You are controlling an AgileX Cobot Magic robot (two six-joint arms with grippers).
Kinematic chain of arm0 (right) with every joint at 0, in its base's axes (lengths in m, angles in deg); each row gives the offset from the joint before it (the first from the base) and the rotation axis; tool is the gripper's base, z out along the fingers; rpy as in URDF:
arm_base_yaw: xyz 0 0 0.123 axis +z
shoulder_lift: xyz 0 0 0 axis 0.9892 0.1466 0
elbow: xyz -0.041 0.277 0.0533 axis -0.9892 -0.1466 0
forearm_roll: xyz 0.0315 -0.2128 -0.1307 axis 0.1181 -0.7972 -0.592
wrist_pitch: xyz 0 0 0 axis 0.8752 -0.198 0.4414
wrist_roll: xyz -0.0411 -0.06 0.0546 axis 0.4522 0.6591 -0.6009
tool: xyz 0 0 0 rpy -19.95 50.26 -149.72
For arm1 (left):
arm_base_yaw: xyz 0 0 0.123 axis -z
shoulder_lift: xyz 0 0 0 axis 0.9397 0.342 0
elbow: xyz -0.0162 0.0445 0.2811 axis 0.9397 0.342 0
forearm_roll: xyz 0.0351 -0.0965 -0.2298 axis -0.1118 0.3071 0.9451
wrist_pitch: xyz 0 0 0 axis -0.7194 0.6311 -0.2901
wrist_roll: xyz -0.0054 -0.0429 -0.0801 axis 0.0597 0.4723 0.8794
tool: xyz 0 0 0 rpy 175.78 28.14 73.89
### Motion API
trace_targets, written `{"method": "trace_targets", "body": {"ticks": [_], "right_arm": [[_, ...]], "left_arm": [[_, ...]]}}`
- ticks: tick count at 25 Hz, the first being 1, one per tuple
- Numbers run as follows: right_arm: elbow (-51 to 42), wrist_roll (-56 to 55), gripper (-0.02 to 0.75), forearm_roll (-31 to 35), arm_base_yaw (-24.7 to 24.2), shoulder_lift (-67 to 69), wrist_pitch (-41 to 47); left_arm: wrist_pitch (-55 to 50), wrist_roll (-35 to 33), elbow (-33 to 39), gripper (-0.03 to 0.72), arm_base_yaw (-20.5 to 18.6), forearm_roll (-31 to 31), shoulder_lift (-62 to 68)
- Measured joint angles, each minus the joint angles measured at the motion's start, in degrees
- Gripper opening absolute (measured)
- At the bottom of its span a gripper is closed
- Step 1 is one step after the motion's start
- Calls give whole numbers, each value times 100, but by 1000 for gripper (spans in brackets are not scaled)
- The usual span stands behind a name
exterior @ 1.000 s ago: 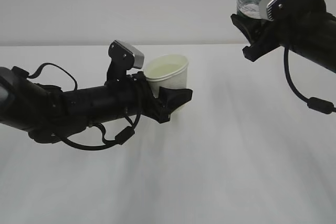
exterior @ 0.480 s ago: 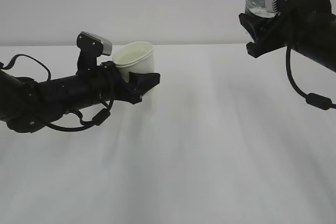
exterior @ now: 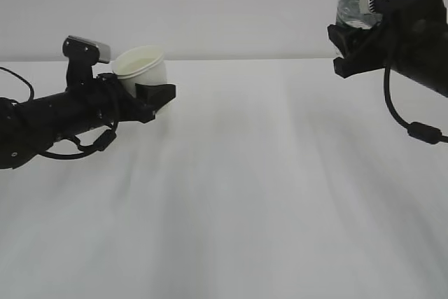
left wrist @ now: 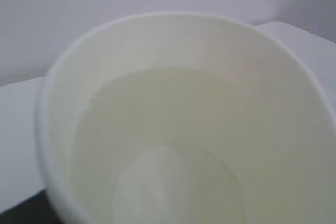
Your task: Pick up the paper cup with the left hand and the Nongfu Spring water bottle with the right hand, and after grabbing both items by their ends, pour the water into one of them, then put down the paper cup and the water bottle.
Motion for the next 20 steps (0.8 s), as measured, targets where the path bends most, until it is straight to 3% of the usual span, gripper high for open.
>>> {"method": "trace_targets", "body": {"ticks": [12,20], "right_arm": [[0,-141,465,168,0,0,281],[0,-150,465,198,0,0,369]], "left_arm": [[-122,-85,0,447,-698,0,0],[-347,-504,0,447,-1067,65,0]]}}
